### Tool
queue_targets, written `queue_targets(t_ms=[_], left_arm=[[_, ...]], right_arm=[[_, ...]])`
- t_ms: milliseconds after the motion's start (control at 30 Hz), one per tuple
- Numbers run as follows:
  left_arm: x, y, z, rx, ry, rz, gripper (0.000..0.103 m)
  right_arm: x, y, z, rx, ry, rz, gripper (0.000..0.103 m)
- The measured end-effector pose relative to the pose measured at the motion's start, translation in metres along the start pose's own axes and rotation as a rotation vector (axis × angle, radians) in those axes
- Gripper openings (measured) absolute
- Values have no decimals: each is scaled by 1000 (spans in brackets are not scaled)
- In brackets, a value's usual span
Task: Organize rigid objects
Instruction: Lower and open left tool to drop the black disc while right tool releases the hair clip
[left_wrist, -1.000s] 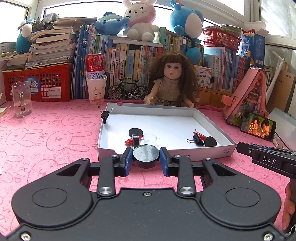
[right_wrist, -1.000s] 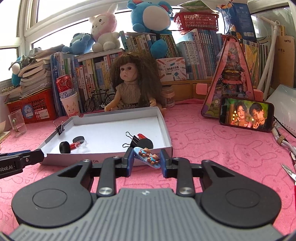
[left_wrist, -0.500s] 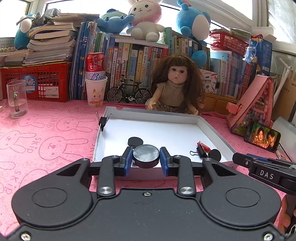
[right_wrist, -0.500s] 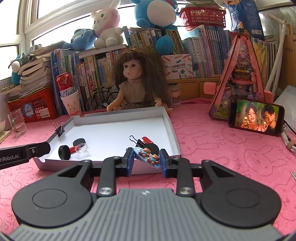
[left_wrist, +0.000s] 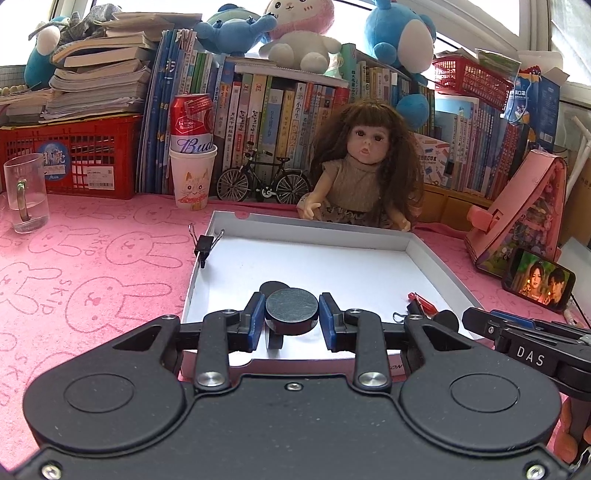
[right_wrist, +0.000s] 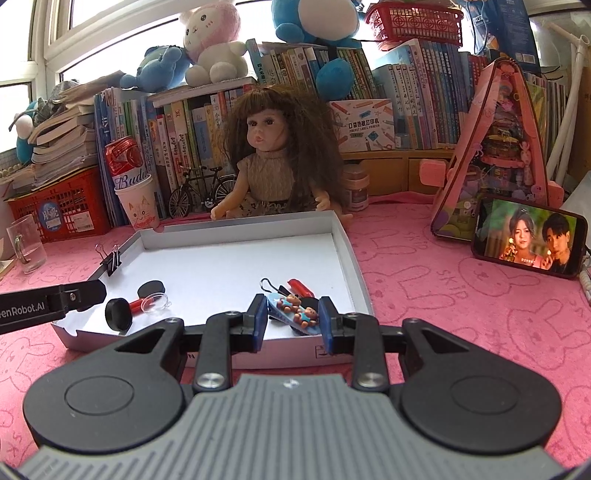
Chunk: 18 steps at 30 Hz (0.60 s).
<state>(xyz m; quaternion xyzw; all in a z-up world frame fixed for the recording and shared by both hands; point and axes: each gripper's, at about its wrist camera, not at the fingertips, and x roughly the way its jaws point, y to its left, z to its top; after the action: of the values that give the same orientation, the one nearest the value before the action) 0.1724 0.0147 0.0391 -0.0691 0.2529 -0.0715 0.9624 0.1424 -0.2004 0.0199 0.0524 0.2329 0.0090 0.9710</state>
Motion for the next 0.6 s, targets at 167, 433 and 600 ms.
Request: queue_targets(t_ms=[167,433,600], left_arm=[[12,4,4,-28,5,0,30],[39,15,25,-45,33,-10,30],[61,15,39,-31,44,-27,30]], right_arm=[[10,-2,6,5,15,13,34],[35,-27,27,87,76,48,34],[53,-34,39,130,109,79,34]])
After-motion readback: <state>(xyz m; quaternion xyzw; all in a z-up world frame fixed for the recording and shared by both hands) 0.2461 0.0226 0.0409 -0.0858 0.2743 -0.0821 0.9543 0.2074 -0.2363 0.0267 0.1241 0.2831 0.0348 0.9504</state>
